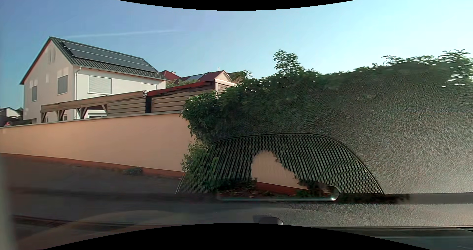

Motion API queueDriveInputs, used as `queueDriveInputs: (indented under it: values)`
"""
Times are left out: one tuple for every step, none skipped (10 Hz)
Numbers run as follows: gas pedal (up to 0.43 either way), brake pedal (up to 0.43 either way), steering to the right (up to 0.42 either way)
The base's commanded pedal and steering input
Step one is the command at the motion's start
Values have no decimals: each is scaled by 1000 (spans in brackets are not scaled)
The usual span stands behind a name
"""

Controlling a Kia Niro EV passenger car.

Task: Follow the waypoints while adhering to traffic rules and regulations

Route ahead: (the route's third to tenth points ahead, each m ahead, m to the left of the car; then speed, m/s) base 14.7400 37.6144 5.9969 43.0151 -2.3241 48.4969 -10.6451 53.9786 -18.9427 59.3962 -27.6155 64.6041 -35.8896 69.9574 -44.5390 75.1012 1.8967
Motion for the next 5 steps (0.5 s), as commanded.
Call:
queueDriveInputs:
  values:
    - [0,0,-961]
    - [0,0,-952]
    - [0,0,-934]
    - [0,0,-919]
    - [0,0,-893]
